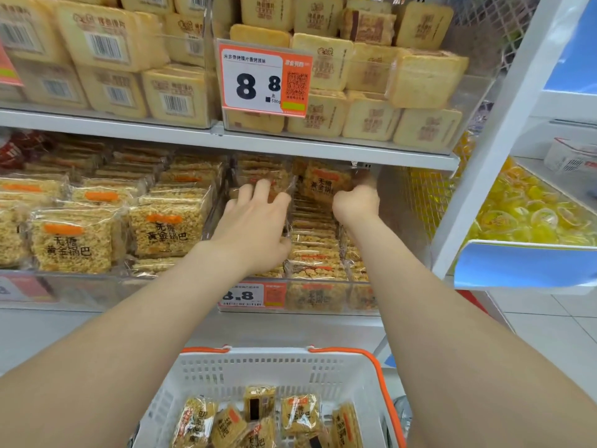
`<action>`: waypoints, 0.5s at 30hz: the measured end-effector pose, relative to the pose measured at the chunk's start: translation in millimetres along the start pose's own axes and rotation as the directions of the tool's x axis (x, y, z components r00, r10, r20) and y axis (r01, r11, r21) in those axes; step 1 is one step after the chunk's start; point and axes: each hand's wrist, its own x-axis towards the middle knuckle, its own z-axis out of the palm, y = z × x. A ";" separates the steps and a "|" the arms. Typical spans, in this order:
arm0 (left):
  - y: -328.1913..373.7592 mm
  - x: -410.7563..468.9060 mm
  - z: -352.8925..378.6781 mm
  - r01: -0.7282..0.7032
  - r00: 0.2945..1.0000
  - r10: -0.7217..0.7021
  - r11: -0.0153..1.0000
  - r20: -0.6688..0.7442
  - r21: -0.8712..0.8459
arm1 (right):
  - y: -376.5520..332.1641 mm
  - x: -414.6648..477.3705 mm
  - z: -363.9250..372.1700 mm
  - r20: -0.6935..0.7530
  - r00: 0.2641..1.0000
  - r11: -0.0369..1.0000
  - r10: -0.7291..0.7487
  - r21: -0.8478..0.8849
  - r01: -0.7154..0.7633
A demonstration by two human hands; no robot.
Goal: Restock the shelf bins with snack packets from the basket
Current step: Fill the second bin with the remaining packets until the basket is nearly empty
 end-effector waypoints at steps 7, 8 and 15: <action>2.5 4.3 8.5 0.008 1.000 -0.008 0.999 0.000 0.037 | 2.4 3.8 20.0 -0.095 0.993 0.998 -0.064 0.008 0.065; 2.4 4.5 9.2 0.006 1.000 -0.006 0.999 0.000 0.038 | 4.0 4.1 24.3 -0.101 0.991 0.996 -0.090 -0.004 0.090; -4.0 3.7 10.4 -0.016 1.000 0.015 0.999 0.014 0.048 | 5.5 -1.6 31.8 0.039 0.977 0.972 -0.208 -0.102 0.211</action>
